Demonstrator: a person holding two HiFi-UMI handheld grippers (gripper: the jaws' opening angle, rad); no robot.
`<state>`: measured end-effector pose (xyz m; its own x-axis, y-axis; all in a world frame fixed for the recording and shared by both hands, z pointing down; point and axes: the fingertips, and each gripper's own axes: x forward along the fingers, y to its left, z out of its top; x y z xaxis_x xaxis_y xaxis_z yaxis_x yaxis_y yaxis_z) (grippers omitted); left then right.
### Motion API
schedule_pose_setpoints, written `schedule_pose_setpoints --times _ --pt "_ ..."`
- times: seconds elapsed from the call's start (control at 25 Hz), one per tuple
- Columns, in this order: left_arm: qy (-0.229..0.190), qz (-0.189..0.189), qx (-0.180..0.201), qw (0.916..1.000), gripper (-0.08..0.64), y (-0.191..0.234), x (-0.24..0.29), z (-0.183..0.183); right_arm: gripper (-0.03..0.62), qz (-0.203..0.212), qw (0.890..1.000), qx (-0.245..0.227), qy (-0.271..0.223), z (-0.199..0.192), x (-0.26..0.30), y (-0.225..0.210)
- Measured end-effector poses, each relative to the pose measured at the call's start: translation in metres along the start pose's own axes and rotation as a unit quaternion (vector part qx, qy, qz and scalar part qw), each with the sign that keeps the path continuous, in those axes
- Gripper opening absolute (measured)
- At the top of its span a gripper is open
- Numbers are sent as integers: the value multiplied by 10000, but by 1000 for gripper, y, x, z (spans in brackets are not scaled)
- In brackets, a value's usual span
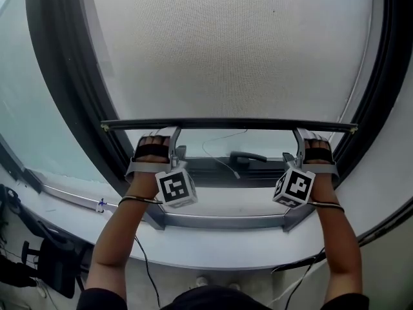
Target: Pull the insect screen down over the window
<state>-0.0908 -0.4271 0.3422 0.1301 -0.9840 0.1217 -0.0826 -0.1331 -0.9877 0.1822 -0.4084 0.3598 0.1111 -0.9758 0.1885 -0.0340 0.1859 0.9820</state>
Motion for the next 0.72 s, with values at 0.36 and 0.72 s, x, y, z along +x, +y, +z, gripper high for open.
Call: schedule_pose_setpoints --times 0.36,0.72 --pt "233 -124 30 9996 302 -18 4 -8 393 54 10000 22 42 0 0 5" --pt "360 -538 21 9979 302 -68 5 -11 393 577 9983 -24 53 1 3 55"
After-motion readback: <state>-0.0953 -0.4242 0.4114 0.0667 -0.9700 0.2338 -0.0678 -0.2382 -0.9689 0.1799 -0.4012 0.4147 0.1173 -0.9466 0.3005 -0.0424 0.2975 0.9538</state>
